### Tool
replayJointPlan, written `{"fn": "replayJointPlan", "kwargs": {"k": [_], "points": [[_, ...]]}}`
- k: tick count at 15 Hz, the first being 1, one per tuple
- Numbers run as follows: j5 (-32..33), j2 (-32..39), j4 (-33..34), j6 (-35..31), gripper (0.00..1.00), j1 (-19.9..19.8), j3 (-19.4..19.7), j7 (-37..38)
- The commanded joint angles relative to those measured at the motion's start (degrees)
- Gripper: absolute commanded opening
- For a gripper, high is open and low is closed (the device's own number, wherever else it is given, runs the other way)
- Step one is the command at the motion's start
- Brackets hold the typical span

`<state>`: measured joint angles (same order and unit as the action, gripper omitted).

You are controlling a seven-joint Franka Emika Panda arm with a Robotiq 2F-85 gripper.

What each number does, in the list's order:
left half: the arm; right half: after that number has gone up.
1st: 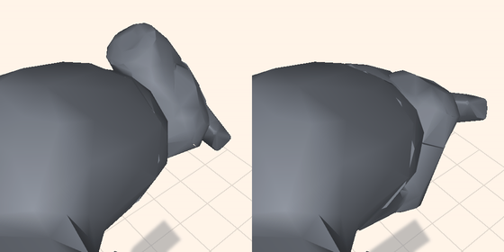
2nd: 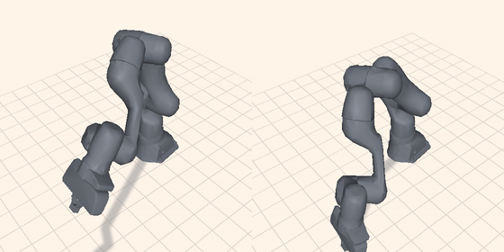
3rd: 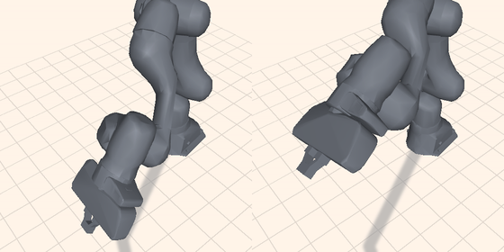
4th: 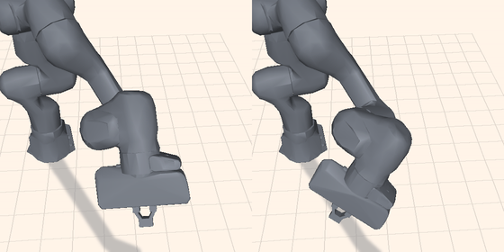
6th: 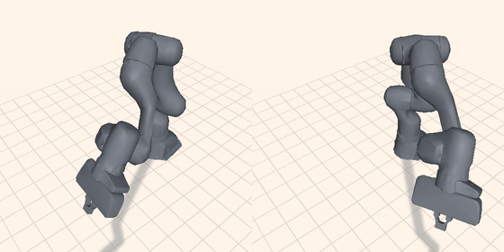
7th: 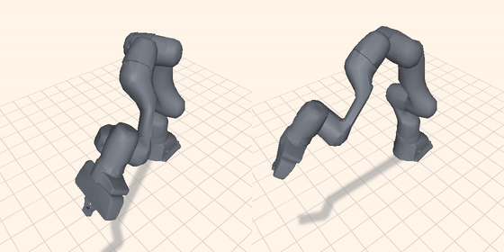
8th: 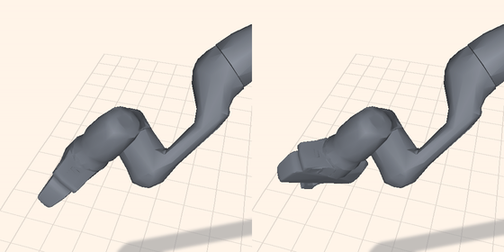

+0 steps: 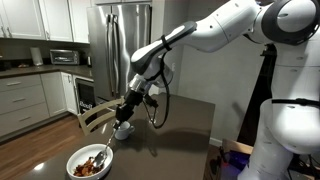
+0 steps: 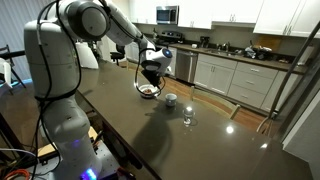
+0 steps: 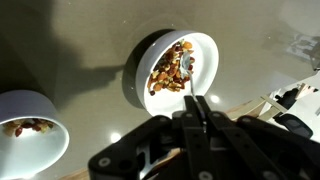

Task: Use the spoon to move some contents of the bowl to the mug and the glass cup

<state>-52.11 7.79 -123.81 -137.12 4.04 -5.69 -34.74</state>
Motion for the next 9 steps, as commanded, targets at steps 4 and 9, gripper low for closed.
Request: {"fn": "replayJointPlan", "kwargs": {"k": [4, 9], "points": [[2.0, 0.8, 1.6, -4.8, 0.03, -0.3, -0.3, -0.4], [5.7, 2.2, 1.2, -9.9, 0.03, -0.1, -0.2, 1.0]]}}
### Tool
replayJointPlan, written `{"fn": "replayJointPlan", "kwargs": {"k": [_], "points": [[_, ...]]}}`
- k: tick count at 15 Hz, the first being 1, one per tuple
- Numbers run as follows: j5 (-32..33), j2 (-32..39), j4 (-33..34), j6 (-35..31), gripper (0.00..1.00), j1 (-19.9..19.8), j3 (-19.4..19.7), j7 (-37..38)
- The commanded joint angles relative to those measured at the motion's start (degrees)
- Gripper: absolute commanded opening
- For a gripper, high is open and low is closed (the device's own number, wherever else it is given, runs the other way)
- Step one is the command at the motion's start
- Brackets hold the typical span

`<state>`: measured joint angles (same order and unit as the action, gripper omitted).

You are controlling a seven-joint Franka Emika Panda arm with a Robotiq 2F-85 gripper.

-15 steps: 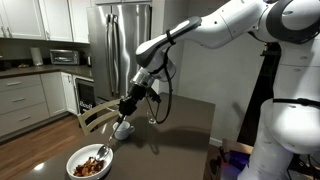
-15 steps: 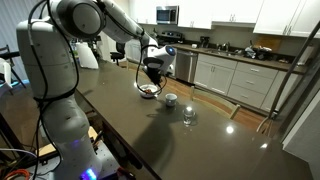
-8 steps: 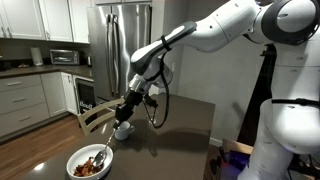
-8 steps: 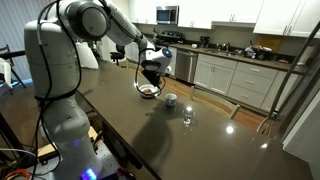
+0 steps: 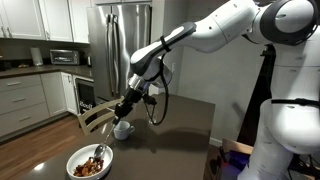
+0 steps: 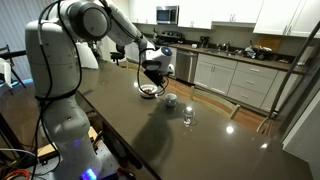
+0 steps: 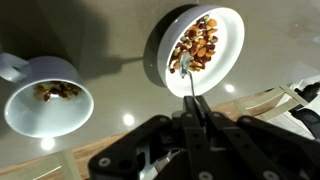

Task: Use the spoon to move some contents of the bowl to the mug and the glass cup

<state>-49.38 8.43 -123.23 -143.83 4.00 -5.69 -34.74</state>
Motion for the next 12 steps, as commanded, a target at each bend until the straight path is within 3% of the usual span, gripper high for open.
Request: {"fn": "replayJointPlan", "kwargs": {"k": [1, 6, 12], "points": [[4.0, 1.9, 0.5, -4.2, 0.03, 0.0, -0.3, 1.2], [9.6, 3.3, 0.2, -7.3, 0.03, -0.1, -1.0, 2.9], [8.4, 2.5, 0.0, -5.6, 0.05, -1.1, -1.9, 1.8]]}}
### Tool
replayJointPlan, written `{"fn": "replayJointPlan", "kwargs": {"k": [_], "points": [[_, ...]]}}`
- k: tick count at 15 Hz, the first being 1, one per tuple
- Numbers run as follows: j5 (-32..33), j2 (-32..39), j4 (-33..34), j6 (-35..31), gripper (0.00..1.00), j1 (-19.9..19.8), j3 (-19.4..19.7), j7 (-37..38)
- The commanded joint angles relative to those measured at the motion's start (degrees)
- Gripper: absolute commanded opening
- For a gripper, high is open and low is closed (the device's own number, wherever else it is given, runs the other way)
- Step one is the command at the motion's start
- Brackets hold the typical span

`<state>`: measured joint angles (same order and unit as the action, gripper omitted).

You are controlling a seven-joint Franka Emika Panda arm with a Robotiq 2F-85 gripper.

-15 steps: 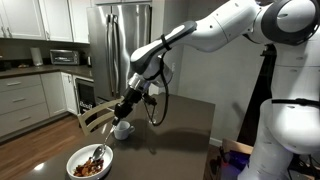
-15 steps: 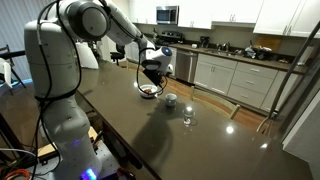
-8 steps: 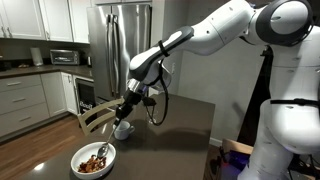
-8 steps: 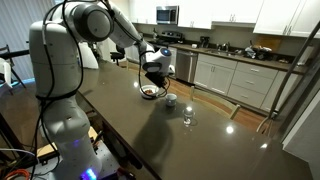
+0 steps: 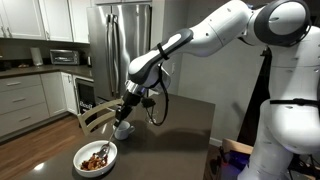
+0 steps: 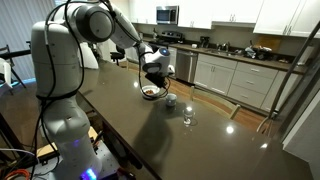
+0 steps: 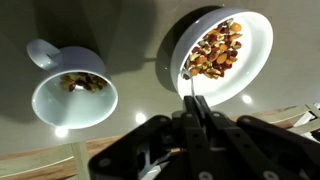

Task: Use the spoon to move some contents of the bowl to the mug and the glass cup

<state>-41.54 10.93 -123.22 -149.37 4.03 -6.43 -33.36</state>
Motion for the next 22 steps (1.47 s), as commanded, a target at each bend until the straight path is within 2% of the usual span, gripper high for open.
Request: {"fn": "replayJointPlan", "kwargs": {"k": [1, 12, 22], "points": [[0.5, 0.0, 0.0, 0.0, 0.05, -1.2, -1.2, 0.5], [-0.5, 0.3, 0.7, 1.3, 0.03, -1.6, -1.9, -0.3], [-4.2, 0.8, 2.2, 4.5, 0.03, -2.2, -2.5, -2.0]]}}
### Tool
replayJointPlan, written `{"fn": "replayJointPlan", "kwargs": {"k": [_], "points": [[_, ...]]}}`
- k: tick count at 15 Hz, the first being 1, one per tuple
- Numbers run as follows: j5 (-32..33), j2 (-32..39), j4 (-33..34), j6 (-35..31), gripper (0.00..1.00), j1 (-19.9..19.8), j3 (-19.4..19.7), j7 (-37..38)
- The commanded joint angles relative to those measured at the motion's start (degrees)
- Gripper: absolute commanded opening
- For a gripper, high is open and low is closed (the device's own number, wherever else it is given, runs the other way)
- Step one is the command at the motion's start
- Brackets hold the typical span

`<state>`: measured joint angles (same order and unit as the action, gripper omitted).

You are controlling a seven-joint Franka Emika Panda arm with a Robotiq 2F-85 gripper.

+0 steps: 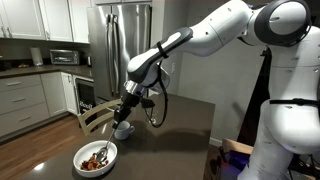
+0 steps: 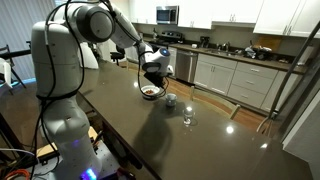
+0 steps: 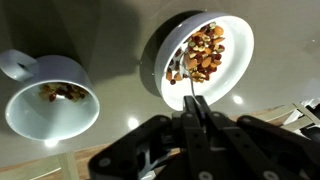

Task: Use the spoon to move some contents of the bowl to the mug and the glass cup

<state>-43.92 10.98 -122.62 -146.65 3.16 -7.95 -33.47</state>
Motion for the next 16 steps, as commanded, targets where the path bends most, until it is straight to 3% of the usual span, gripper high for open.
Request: {"fn": "replayJointPlan", "kwargs": {"k": [1, 5, 16], "points": [[-1.7, 0.8, 1.7, 1.9, 0.03, -1.2, -0.9, -1.7], [3.6, 1.0, 1.0, -0.4, 0.03, -0.2, 0.2, 1.1], [1.6, 0.8, 0.7, 0.4, 0.03, -0.8, -0.9, -0.1]]}}
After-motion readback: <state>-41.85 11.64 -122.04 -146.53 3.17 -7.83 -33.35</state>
